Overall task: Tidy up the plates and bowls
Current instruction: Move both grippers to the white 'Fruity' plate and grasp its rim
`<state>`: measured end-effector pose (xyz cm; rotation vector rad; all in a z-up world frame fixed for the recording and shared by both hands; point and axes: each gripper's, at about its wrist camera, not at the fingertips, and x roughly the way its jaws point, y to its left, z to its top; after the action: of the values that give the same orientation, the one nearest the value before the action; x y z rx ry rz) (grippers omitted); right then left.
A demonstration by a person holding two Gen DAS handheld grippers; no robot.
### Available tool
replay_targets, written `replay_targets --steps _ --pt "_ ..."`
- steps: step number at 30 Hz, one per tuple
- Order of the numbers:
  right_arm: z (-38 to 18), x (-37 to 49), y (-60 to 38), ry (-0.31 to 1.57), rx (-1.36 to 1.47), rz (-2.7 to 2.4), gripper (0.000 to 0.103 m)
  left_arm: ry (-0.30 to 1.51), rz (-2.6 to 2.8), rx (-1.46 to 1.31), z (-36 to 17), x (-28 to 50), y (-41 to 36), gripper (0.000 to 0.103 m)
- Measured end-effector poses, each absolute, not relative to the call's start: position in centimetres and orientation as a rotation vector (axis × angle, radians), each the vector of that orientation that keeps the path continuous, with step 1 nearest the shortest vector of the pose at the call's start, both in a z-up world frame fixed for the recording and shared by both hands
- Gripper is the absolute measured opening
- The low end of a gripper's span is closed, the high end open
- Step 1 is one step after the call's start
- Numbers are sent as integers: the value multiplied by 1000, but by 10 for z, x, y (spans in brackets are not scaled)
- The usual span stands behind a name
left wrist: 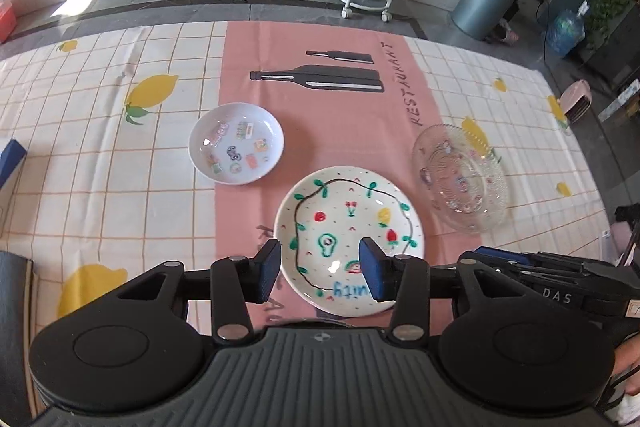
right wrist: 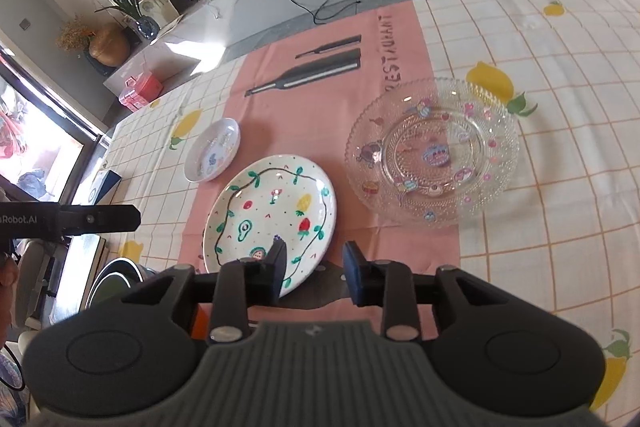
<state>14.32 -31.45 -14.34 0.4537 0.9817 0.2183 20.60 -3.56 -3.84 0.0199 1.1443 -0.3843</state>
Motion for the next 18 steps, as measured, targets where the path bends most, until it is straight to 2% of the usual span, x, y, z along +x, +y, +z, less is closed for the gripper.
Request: replay_targets --steps 6,18 --pt "-166 166 -312 1044 522 213 32 1217 -398 119 -69 243 -34 51" --pt "-197 182 -319 1102 598 200 32 1307 -494 57 -119 279 -25 45"
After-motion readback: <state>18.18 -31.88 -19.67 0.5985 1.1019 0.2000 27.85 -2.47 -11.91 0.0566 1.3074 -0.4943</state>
